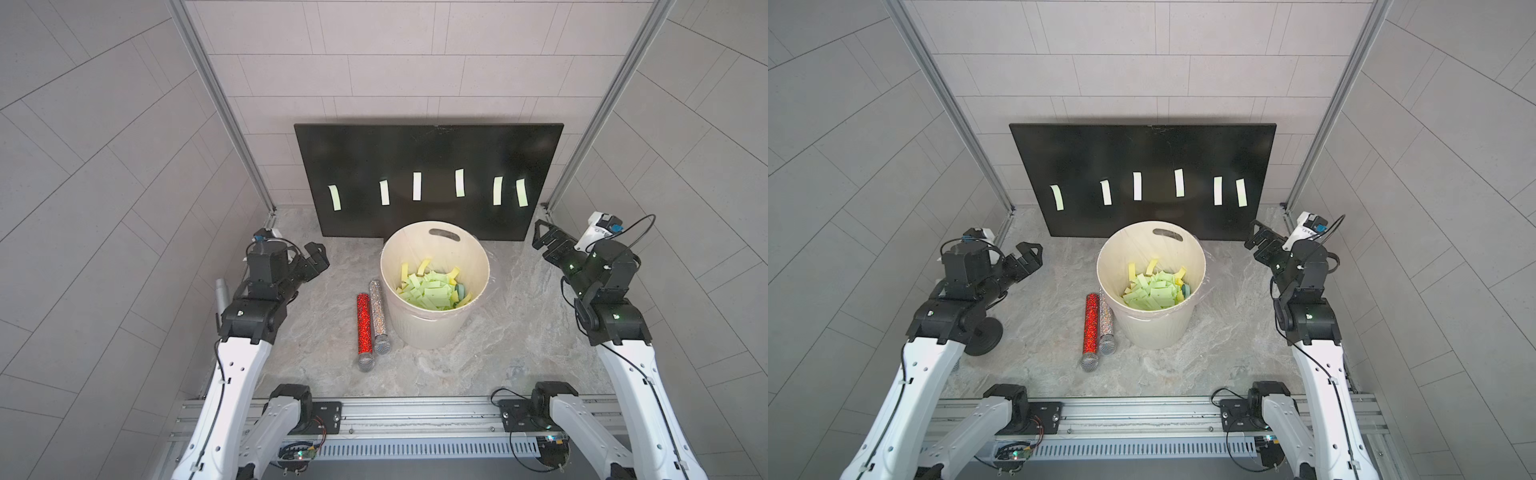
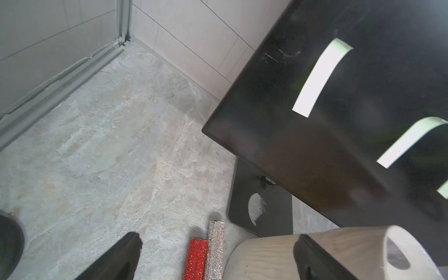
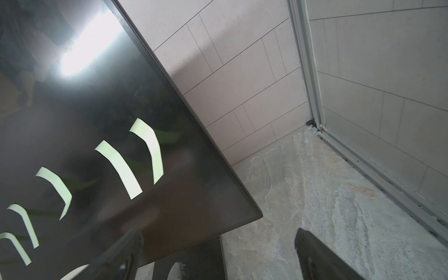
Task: Remove the sticky note from the monitor
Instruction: Tear off the sticky note from the monitor.
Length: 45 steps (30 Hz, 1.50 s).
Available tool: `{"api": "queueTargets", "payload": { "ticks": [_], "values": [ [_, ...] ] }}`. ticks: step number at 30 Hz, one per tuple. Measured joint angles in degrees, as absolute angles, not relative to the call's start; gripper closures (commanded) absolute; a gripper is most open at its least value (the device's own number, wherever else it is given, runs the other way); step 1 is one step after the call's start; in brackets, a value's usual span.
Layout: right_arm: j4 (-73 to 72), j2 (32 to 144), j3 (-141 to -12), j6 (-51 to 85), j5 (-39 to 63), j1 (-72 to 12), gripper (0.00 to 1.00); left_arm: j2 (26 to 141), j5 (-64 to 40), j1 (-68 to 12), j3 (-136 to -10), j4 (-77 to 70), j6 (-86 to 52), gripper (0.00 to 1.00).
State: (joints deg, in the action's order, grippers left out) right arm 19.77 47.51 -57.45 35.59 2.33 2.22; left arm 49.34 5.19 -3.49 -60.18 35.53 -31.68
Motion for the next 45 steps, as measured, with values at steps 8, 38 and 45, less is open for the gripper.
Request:
{"api": "queueTargets", "payload": {
  "ticks": [8, 38, 45],
  "values": [
    [18.35, 51.44, -60.77, 38.15, 10.26, 2.22, 0.0, 48.45, -2.92, -3.49, -60.84, 35.99, -31.68, 0.0],
    [2.5, 67.37, -65.3, 55.61, 26.92, 6.02, 0.29, 47.42, -14.26, -3.49, -61.76, 35.09, -32.93, 0.0],
    [1.61, 69.45, -66.65, 57.14, 28.08, 6.11, 0.38, 47.42, -14.85, -3.46, -61.76, 34.79, -33.26, 0.0]
  ]
}}
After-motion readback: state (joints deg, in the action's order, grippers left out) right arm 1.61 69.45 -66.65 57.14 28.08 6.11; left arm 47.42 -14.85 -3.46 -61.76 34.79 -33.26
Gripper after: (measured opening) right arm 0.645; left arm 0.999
